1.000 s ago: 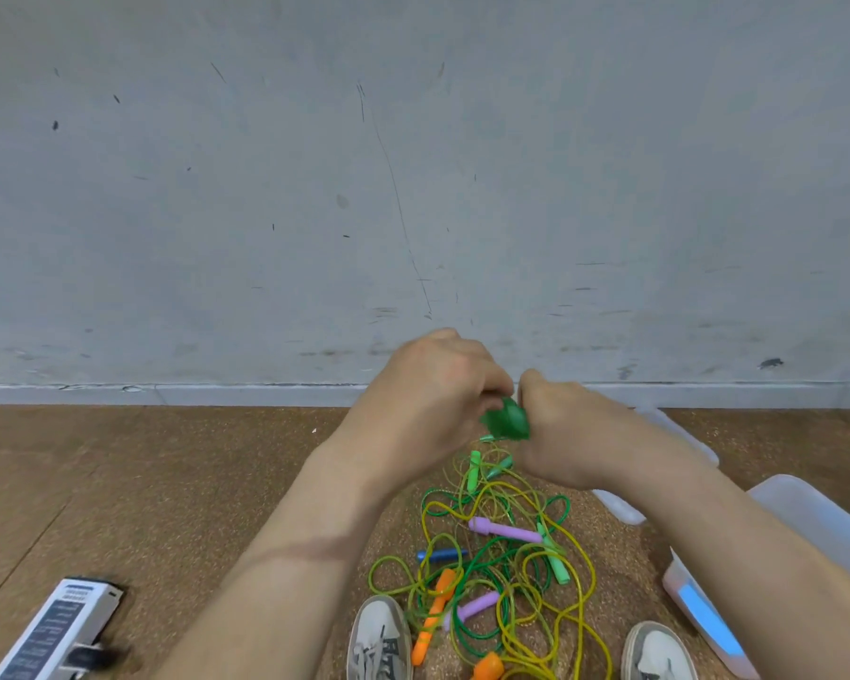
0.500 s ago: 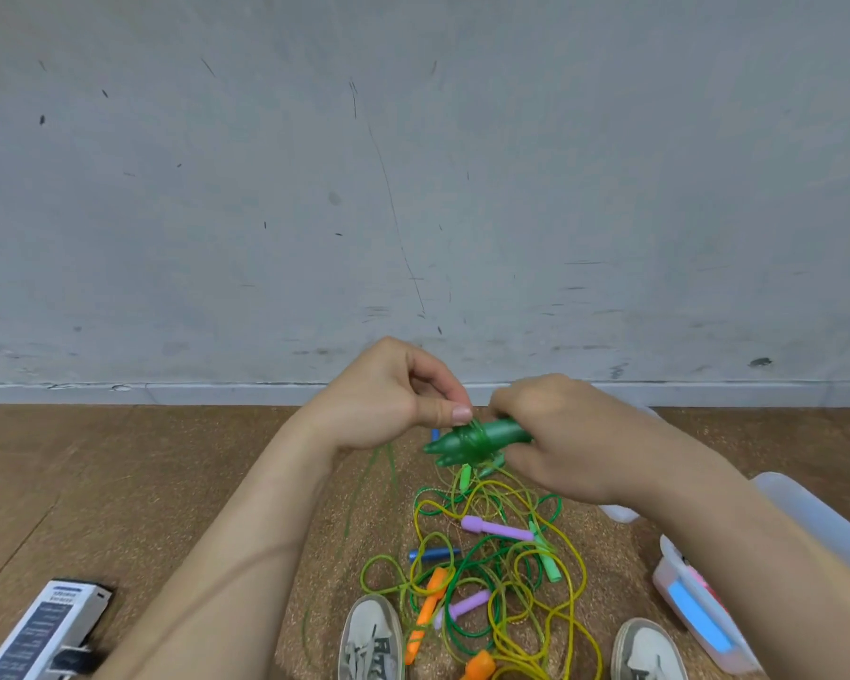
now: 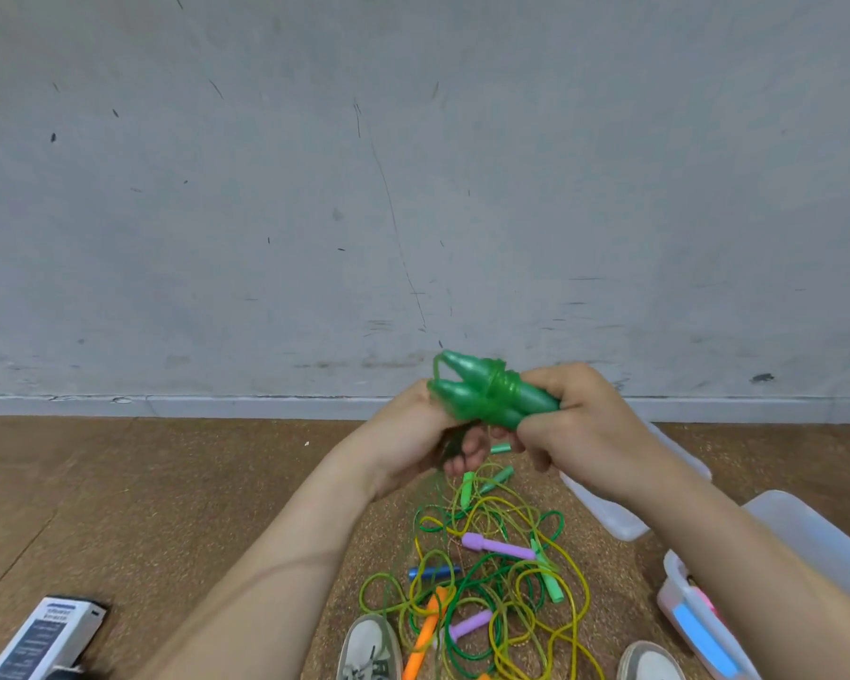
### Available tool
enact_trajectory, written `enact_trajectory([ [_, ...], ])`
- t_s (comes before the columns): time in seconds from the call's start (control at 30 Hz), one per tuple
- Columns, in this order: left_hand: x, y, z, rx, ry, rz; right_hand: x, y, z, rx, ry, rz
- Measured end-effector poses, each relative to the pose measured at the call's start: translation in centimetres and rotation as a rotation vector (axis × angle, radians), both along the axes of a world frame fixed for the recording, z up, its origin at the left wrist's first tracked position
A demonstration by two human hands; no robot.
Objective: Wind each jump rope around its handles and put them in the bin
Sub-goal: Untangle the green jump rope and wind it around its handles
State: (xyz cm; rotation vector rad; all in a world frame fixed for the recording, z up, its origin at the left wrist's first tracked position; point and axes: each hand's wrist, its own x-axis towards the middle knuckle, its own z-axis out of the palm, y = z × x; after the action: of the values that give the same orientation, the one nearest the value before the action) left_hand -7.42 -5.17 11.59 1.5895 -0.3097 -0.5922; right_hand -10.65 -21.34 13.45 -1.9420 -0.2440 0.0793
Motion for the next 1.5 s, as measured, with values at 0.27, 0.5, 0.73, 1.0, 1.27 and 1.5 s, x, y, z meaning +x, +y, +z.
enact_trajectory([
  [0.27,-0.6,-1.2,-0.2,0.145,-0.042,0.066,0.8,-0.5,-0.2,0.166,0.257,-0.129],
  [0.5,-0.5,-0.8,-0.6,0.569,-0.626,0.269,1.3,-1.5,-0.5,0.142,0.311,-0.145],
  [0.73,-0.4,-1.0,0.3,0.836,-0.795,0.275,1.6,-1.4,-0.4,0.318,0.397,-0.121],
  [1.0,-0.8,-1.6,0.6,0.634,-0.58,0.212,2.7,-0.4,-2.9,-0.672,-0.033,-0.232],
  [1.27,0.1,0.7,1.6,0.533,-0.624,0.253,1.4,1.3,-3.1,-1.04,-0.255,0.095],
  [1.5,0.6,3.2,2.1,0.35,-0.454,0.203,0.6,1.2,-1.4,-0.827,-0.402,0.244],
])
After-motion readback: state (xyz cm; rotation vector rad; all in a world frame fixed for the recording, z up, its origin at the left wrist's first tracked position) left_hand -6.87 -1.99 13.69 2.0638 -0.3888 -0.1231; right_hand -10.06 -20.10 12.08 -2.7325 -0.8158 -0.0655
